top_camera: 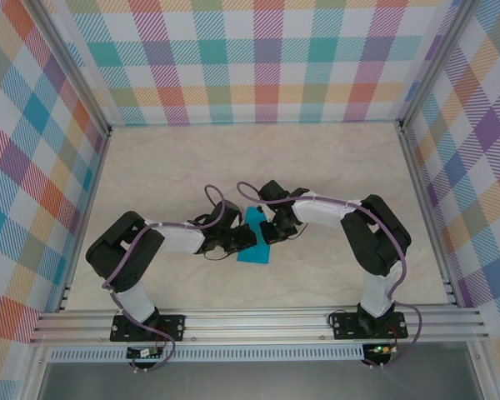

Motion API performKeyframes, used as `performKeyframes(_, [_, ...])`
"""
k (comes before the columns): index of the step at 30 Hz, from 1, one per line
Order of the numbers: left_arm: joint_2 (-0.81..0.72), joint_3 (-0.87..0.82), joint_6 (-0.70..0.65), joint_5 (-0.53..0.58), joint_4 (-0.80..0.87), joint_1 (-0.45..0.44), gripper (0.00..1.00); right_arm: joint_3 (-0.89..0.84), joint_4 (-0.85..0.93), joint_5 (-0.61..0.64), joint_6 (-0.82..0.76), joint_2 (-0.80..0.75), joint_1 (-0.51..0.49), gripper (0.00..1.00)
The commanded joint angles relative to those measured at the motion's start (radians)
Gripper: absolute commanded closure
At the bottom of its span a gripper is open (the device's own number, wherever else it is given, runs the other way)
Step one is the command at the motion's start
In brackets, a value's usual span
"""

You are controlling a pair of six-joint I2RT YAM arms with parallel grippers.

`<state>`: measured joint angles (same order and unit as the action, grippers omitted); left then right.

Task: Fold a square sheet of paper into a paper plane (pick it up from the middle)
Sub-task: Fold the triangle a second time at the center of the table.

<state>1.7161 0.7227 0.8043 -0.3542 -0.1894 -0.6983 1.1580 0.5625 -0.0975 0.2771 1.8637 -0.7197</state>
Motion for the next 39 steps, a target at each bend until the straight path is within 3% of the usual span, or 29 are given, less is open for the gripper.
performKeyframes(1, [0.025, 0.009, -0.004, 0.014, 0.034, -0.01, 0.9, 0.021, 0.028, 0.015, 0.016, -0.01, 0.004, 0.9])
performKeyframes(7, [0.033, -0.012, -0.007, 0.015, 0.022, -0.011, 0.91, 0.035, 0.043, 0.01, 0.041, -0.053, 0.003, 0.79])
performKeyframes(11, [0.029, -0.02, -0.008, 0.018, 0.016, -0.012, 0.91, 0.01, 0.054, 0.03, 0.088, -0.136, 0.006, 0.66])
performKeyframes(14, [0.025, -0.021, -0.008, 0.015, 0.014, -0.011, 0.91, -0.033, 0.023, -0.054, 0.13, -0.182, 0.006, 0.67])
performKeyframes(20, [0.026, -0.01, -0.017, 0.012, 0.026, -0.012, 0.92, -0.155, -0.181, -0.355, 0.313, -0.208, 0.006, 0.91])
performKeyframes(29, [0.028, -0.011, -0.014, 0.005, 0.018, -0.011, 0.92, -0.185, -0.247, -0.397, 0.438, -0.133, 0.006, 0.93])
performKeyframes(39, [0.018, -0.014, -0.02, 0.005, 0.029, -0.011, 0.92, -0.174, -0.217, -0.371, 0.423, -0.063, 0.01, 0.92])
